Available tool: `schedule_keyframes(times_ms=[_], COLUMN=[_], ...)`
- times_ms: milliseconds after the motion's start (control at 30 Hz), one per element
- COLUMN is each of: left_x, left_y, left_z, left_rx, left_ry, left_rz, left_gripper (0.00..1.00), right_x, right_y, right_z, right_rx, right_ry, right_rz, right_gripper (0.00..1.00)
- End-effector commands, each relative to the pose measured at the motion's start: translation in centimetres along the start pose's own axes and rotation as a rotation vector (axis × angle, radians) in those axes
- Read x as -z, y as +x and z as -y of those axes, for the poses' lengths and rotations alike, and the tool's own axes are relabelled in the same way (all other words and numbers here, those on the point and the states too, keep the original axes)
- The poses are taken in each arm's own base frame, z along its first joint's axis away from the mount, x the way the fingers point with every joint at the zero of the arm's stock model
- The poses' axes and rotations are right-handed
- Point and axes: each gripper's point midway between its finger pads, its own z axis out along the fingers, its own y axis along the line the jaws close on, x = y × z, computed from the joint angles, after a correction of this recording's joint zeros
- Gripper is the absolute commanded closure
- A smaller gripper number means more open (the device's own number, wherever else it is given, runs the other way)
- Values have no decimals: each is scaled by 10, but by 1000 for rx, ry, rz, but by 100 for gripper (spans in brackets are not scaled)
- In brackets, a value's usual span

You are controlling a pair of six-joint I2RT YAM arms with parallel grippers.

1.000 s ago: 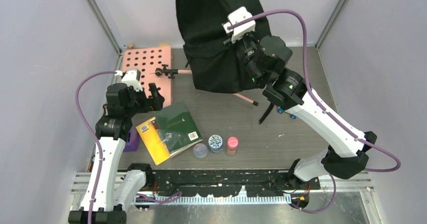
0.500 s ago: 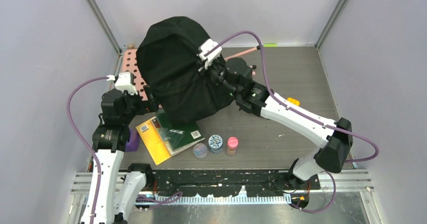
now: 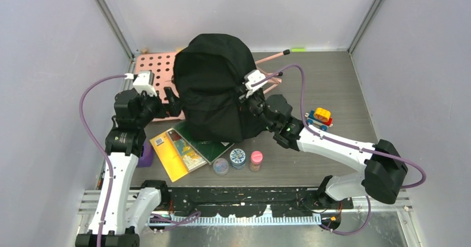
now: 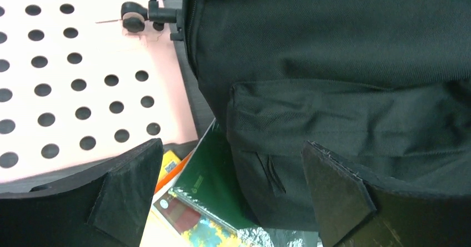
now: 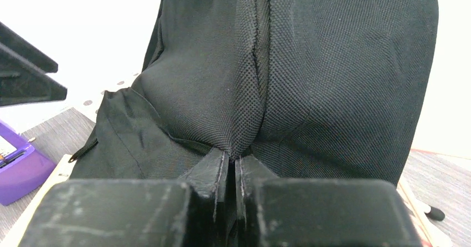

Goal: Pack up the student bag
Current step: Place the student bag at the center of the board.

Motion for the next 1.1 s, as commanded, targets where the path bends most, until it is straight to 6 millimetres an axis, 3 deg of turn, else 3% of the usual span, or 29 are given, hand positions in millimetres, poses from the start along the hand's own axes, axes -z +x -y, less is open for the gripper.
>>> schedule_keyframes(times_ms=[0,67,133,200,233,300,433,600,700,733,900,1067], left_x=[-4,-12,-21,-29,-32,-38,-41,-34,-29,-28,-26,-25], left_y=[-62,-74,-81,-81,-82,-75,-55,-41,-41,-41,-37,-29], left_z=[19,20,28,49,56,64,89,128,143,148,175,198], left_rx=[-34,-22,28,69,83,95,7,-129,-185,-200,-285,-335], left_ry=[74,83,125,248,290,336,398,483,513,525,571,598], left_rz=[170,181,161,125,128,108,80,76,92,95,97,88], left_gripper=[2,2,1,3,4,5,5,5,5,5,5,5], right_x=[14,21,29,37,40,48,65,81,90,91,106,126], right_y=[-17,-11,-9,-2,4,6,2,-11,-15,-26,-43,-50], right_z=[-2,2,9,13,14,19,30,55,68,70,83,103], right_rx=[-79,-84,-98,-104,-113,-142,-204,-216,-200,-207,-196,-187], right_ry=[6,22,51,72,78,105,159,289,356,362,421,536], right_rz=[79,68,66,44,22,-5,-20,-42,-76,-63,-107,-129], right_gripper=[89,86,74,59,49,36,21,14,12,11,10,10])
